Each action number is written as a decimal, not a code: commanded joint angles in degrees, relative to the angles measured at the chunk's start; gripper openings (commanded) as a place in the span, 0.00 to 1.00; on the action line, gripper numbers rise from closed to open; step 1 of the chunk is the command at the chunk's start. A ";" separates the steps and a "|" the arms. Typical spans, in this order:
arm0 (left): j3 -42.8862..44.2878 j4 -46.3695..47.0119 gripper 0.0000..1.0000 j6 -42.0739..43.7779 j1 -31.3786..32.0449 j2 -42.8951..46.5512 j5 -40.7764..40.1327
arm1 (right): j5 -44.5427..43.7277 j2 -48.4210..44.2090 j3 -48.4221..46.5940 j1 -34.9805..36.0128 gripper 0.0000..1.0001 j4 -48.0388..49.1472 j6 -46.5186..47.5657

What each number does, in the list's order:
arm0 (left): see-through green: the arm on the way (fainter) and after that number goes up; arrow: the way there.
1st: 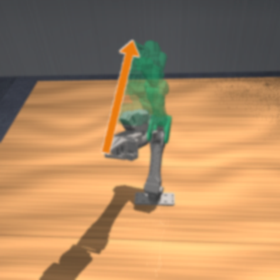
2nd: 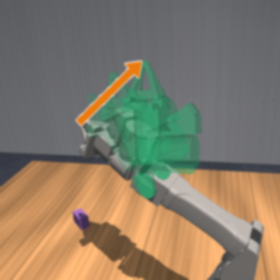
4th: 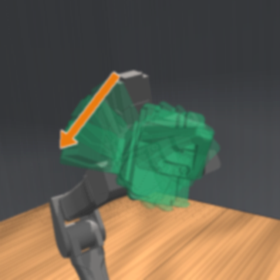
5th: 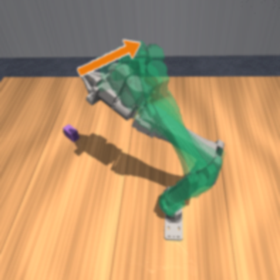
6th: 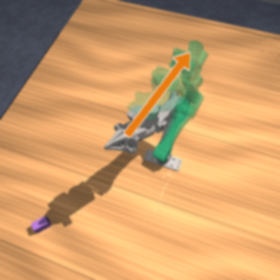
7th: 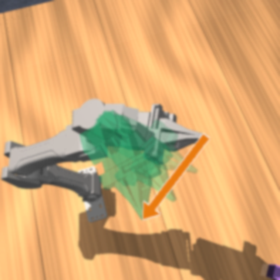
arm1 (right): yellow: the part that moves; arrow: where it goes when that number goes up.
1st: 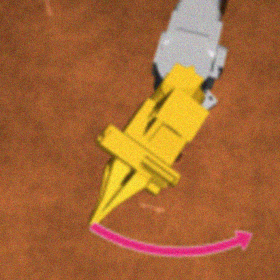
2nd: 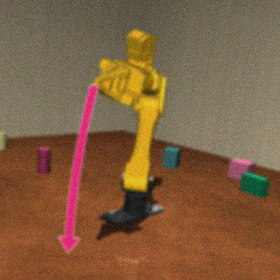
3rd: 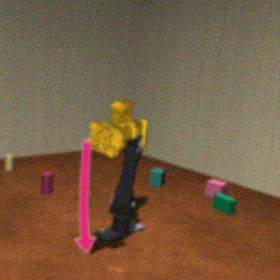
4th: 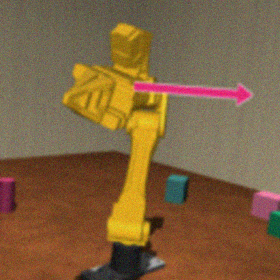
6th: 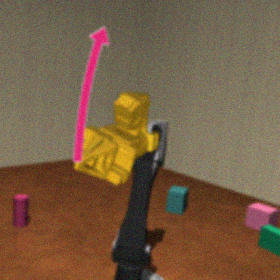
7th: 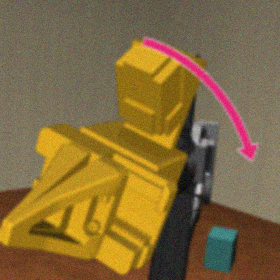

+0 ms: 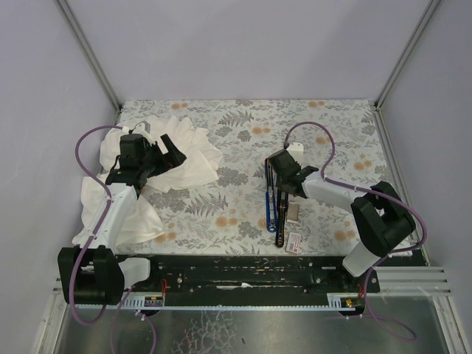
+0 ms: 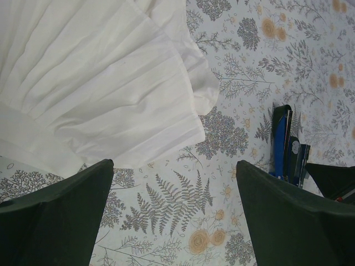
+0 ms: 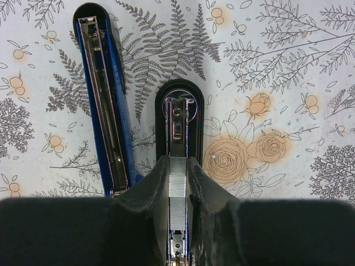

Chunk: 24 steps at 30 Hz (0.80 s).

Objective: Load the staples into the stapler

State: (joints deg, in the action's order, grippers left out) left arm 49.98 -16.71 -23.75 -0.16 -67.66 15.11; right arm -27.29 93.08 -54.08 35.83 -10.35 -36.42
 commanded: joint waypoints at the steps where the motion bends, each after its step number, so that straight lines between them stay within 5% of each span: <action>1: -0.41 2.12 0.91 -0.26 -0.63 0.59 0.67 | -0.78 0.86 0.19 -0.41 0.13 1.53 -0.08; 13: -0.32 2.12 0.91 -0.25 -0.71 0.60 0.66 | -1.10 1.79 1.04 -0.41 0.14 1.76 0.21; 24: -0.34 2.21 0.91 -0.13 -0.69 0.26 1.03 | 3.10 -5.09 -1.01 -0.43 0.55 1.51 5.91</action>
State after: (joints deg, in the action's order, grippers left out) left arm 49.98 -16.71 -23.75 -0.16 -67.66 15.18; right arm -26.74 93.56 -53.82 35.83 -10.39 -34.85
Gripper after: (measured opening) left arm 0.912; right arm 0.514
